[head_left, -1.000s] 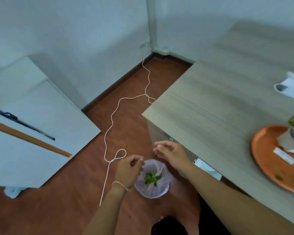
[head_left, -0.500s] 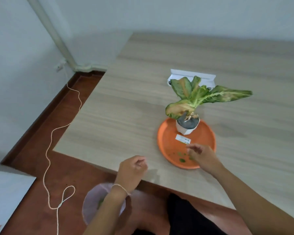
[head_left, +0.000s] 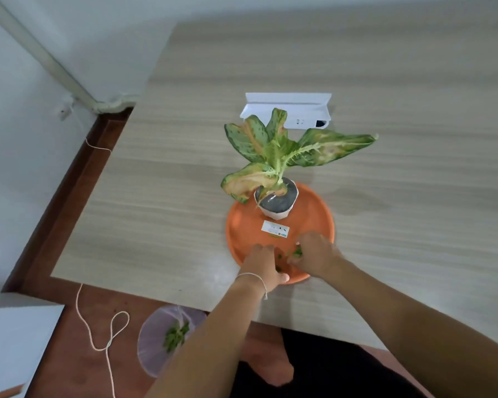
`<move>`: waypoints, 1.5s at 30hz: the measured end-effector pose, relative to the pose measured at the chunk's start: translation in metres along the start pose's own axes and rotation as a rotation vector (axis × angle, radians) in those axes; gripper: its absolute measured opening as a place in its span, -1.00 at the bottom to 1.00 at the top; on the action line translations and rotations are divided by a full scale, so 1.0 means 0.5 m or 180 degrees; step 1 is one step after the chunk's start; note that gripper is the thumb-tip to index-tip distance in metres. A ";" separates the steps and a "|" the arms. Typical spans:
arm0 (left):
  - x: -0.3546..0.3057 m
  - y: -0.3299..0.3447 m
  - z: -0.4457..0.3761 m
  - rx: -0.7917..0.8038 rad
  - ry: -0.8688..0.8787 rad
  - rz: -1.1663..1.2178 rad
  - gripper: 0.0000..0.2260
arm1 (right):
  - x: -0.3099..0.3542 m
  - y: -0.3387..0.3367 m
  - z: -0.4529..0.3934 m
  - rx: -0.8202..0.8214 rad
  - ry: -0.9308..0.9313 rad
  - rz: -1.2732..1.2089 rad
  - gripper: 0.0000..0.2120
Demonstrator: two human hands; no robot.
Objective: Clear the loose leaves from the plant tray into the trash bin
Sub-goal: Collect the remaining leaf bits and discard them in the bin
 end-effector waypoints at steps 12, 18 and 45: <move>-0.013 -0.002 -0.033 -0.0107 0.0019 -0.0388 -0.74 | 0.049 0.036 0.003 0.0014 -0.0336 0.0390 -0.82; -0.003 -0.004 -0.056 -0.0340 0.0022 -0.0416 -0.76 | 0.051 0.046 -0.007 0.0220 -0.0517 0.0480 -0.73; 0.117 -0.146 0.007 -0.1032 -0.0486 0.2294 -0.95 | -0.023 -0.110 -0.018 -0.0171 0.0775 -0.3008 -0.98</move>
Point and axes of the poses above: each hand's wrist, its own z-axis away from the middle knuckle, its own y-axis out of the palm, x = y × z, the point moved 10 cm from there along -z, towards the middle knuckle, and after that the axes turned 2 degrees about -x, right-handed, at the moved point
